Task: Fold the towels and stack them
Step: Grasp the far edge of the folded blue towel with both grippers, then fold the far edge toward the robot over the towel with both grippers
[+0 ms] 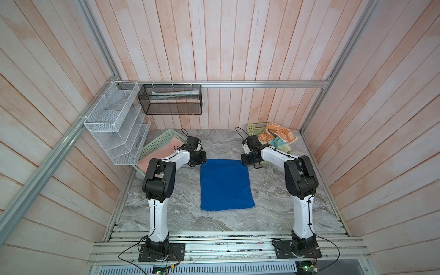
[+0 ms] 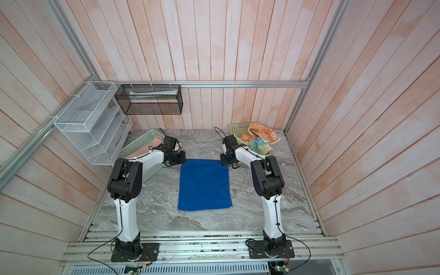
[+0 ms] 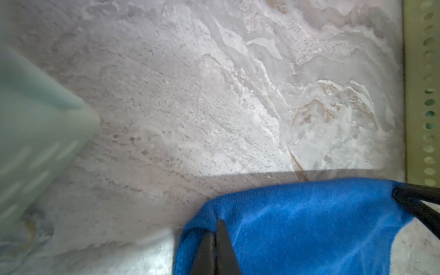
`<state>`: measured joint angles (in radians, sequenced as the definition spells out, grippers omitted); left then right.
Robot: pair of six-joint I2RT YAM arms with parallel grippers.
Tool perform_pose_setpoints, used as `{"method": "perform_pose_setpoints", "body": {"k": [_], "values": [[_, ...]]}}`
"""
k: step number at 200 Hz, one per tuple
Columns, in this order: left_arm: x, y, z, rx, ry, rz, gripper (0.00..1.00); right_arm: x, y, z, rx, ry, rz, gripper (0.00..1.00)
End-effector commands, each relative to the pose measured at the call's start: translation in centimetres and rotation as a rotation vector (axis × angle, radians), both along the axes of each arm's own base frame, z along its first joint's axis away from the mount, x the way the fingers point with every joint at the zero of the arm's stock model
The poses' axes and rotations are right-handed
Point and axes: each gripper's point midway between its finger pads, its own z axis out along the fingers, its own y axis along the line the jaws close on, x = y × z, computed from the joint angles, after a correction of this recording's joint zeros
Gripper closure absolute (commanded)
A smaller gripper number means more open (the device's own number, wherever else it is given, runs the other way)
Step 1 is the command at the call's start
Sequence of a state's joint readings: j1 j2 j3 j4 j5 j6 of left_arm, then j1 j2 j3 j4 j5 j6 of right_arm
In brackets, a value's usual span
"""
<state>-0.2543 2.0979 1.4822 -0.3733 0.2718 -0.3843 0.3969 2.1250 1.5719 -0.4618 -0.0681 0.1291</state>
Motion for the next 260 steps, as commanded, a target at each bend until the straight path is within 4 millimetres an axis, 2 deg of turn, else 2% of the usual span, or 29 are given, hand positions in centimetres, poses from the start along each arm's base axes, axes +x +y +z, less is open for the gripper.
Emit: {"method": "perform_pose_setpoints", "body": {"k": [1,45,66,99,153,187,224,260], "values": [[0.6,-0.7,4.9,-0.053,-0.123,-0.044,1.00,0.8,-0.8,4.4,0.005,-0.113,-0.008,1.00],[-0.7,-1.2,8.6,-0.102,-0.191,-0.081,1.00,-0.1,-1.2,7.7,0.030,-0.200,-0.002,1.00],[-1.2,-1.2,9.5,-0.122,-0.216,-0.085,1.00,-0.6,-1.4,8.7,0.042,-0.229,-0.006,1.00],[-1.9,-1.1,9.9,-0.140,-0.219,-0.087,1.00,-1.5,-1.5,9.7,0.069,-0.253,0.004,1.00],[-3.9,-1.1,10.2,-0.168,-0.221,-0.097,1.00,-3.4,-1.8,9.8,0.087,-0.245,0.012,1.00],[-5.9,-0.8,10.2,-0.189,-0.217,-0.097,1.00,-5.2,-2.0,9.8,0.131,-0.241,0.003,1.00],[-9.0,-0.6,9.5,-0.242,-0.202,-0.079,1.00,-8.4,-2.3,7.9,0.201,-0.182,-0.022,1.00],[-12.9,-0.8,7.3,-0.267,-0.150,-0.065,1.00,-12.1,-2.4,6.1,0.235,-0.118,-0.026,1.00]]}}
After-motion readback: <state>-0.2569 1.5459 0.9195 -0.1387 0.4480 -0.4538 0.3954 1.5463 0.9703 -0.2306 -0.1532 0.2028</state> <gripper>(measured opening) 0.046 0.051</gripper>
